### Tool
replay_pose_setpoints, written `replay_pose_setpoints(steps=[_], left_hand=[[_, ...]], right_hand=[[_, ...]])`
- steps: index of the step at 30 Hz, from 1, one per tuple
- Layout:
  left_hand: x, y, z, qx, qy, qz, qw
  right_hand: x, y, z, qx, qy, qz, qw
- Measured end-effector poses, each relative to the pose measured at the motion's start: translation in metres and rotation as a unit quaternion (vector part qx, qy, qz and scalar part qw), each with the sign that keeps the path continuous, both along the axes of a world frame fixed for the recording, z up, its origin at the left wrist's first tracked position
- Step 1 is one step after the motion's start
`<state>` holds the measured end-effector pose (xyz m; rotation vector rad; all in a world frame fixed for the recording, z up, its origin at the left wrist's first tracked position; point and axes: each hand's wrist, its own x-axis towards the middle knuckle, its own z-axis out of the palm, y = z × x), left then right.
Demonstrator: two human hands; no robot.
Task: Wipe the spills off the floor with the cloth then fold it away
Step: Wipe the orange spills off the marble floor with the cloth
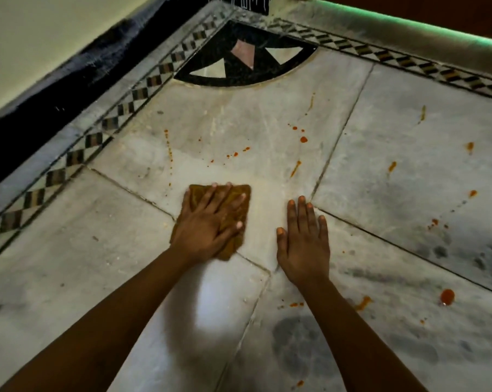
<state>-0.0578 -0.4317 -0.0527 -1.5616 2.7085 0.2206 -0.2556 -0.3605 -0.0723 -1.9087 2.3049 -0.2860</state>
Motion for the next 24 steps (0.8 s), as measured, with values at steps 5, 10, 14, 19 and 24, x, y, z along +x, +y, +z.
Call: replay_pose_setpoints(steps=[5, 10, 14, 19, 24], left_hand=[[-0.051, -0.051, 0.005, 0.024, -0.02, 0.139, 0.99], [-0.041, 0.005, 0.004, 0.003, -0.021, -0.02, 1.0], [-0.003, -0.013, 0.0, -0.003, -0.014, 0.024, 1.0], [-0.036, -0.063, 0.002, 0.025, -0.009, 0.14, 0.99], [0.005, 0.011, 0.003, 0.017, -0.004, 0.009, 1.0]], right_hand=[[0.002, 0.0, -0.002, -0.002, 0.009, -0.007, 1.0], [0.0, -0.001, 0.0, 0.014, 0.009, -0.004, 1.0], [-0.001, -0.003, -0.002, 0.007, 0.013, -0.001, 1.0], [-0.001, -0.002, -0.005, 0.005, 0.019, 0.002, 1.0], [0.003, -0.002, 0.002, -0.011, 0.017, 0.014, 1.0]])
